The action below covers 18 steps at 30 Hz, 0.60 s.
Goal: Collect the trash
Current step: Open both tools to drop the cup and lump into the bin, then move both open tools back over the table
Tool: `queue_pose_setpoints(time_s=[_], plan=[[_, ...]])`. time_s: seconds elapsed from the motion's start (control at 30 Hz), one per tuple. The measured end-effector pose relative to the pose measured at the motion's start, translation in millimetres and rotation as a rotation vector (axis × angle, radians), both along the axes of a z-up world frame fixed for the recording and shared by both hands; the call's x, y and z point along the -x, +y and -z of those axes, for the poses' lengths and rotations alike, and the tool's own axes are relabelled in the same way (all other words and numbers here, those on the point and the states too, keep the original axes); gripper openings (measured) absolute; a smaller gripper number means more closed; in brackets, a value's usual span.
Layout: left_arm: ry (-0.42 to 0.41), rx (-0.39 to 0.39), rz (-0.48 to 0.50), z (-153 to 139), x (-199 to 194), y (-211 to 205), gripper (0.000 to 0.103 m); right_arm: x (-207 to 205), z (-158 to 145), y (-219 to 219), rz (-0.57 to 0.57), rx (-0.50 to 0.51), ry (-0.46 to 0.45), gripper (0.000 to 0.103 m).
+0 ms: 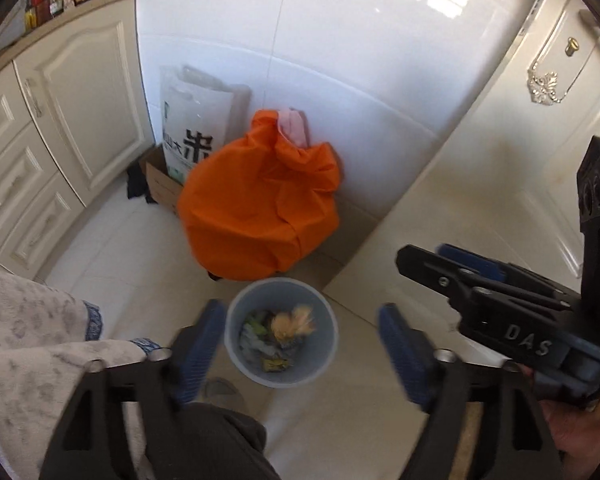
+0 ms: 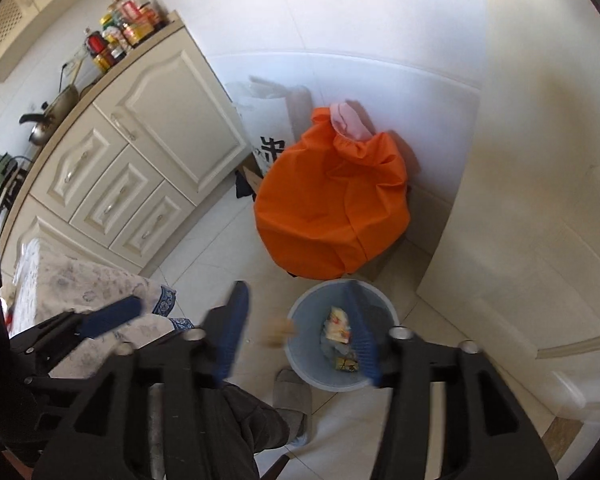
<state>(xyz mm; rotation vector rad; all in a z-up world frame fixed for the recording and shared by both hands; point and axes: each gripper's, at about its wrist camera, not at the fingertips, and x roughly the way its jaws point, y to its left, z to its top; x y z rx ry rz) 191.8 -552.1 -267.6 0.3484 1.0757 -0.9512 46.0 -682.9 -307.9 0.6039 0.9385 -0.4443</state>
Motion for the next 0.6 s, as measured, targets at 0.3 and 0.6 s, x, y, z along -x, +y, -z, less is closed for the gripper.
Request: queue_pose_setpoints(time_s=[0.3,0.6], plan=[[-0.141,-0.035,-0.095,-20.8,15.4,13.6,0.101,10.4,-6.8,1.5,0.067,0.018,0.011,0.103],[-0.189,0.030,-0.154,-56.6,42.2,81.8,0.101,11.6,-48.4,24.6,0.044,0.044,-0.071,0.103]])
